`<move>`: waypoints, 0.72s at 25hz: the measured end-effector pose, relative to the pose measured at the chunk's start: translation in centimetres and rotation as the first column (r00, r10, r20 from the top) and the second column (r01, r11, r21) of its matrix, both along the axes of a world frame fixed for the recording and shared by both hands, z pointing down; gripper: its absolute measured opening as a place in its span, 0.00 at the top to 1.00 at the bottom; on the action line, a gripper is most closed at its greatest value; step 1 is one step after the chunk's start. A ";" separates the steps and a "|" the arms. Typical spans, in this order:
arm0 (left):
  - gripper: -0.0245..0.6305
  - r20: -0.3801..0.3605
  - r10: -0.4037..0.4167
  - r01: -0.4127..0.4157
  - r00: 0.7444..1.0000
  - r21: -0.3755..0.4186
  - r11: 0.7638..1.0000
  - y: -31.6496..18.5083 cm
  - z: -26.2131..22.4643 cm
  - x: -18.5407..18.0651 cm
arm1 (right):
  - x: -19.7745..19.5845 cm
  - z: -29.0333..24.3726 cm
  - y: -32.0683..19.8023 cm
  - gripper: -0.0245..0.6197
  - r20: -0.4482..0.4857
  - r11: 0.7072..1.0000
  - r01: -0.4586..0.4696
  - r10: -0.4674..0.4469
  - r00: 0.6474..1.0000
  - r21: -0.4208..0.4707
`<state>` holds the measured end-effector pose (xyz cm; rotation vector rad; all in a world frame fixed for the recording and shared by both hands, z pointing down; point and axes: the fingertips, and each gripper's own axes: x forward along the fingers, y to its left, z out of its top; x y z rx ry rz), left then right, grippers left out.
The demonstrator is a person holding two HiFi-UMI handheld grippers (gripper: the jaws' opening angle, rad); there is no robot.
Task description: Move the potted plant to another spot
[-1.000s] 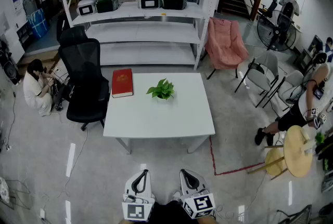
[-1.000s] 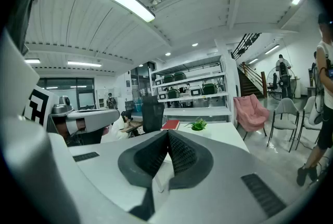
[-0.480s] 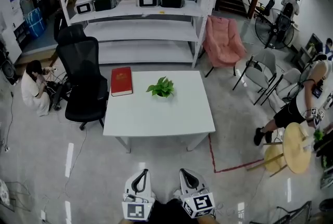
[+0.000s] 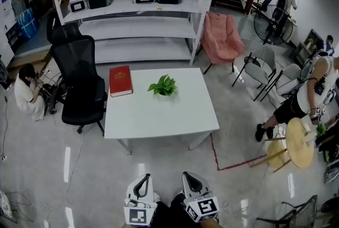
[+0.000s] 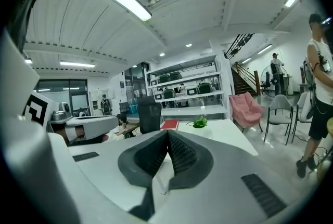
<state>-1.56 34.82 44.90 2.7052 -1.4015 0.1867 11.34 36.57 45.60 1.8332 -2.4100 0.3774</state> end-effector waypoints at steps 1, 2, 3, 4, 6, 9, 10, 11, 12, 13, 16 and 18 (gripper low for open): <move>0.94 0.001 0.007 -0.007 1.000 -0.002 1.000 -0.1 0.2 -0.4 | -0.4 0.1 -0.1 0.95 -0.003 1.000 -0.005 0.005 1.000 -0.002; 0.94 0.000 0.011 -0.011 1.000 -0.005 1.000 -0.2 0.5 -0.8 | -0.9 0.3 -0.1 0.95 -0.006 1.000 -0.009 0.009 1.000 -0.004; 0.94 -0.002 0.014 -0.014 1.000 -0.012 1.000 -0.3 0.7 -1.1 | -1.2 0.4 -0.2 0.95 -0.009 1.000 -0.011 0.011 1.000 -0.006; 0.94 -0.005 0.016 -0.016 1.000 -0.017 1.000 -0.5 0.8 -1.4 | -1.5 0.5 -0.2 0.95 -0.012 1.000 -0.015 0.015 1.000 -0.009; 0.94 -0.013 0.022 -0.022 1.000 -0.022 1.000 -0.9 0.9 -1.7 | -2.0 0.7 -0.5 0.95 -0.020 1.000 -0.018 0.018 1.000 -0.021; 0.94 -0.012 0.031 -0.032 0.999 -0.030 0.999 -1.6 1.2 -2.0 | -2.4 1.0 -1.2 0.95 -0.028 1.000 -0.012 0.011 1.000 -0.029; 0.94 -0.009 0.032 -0.032 0.999 -0.030 0.999 -2.1 1.4 -2.0 | -2.5 1.2 -1.6 0.95 -0.029 1.000 -0.011 0.010 1.000 -0.028; 0.94 -0.006 0.032 -0.032 0.999 -0.030 0.999 -2.6 1.5 -2.0 | -2.5 1.3 -2.1 0.95 -0.030 1.000 -0.012 0.011 1.000 -0.028; 0.94 -0.004 0.031 -0.031 1.000 -0.032 0.999 -3.1 1.7 -2.0 | -2.4 1.5 -2.7 0.95 -0.030 0.999 -0.013 0.012 0.999 -0.029; 0.94 -0.005 0.029 -0.029 1.000 -0.036 0.999 -3.7 1.8 -2.0 | -2.4 1.7 -3.3 0.95 -0.029 0.999 -0.014 0.013 0.999 -0.032; 0.94 -0.001 0.023 -0.023 1.000 -0.032 0.999 -5.9 2.0 -1.7 | -2.3 2.3 -5.7 0.95 -0.022 0.999 0.001 -0.001 1.000 -0.040; 0.94 0.007 0.015 -0.015 1.000 -0.028 1.000 -7.6 2.0 -1.3 | -2.1 2.6 -7.7 0.95 -0.015 0.999 0.018 -0.019 1.000 -0.041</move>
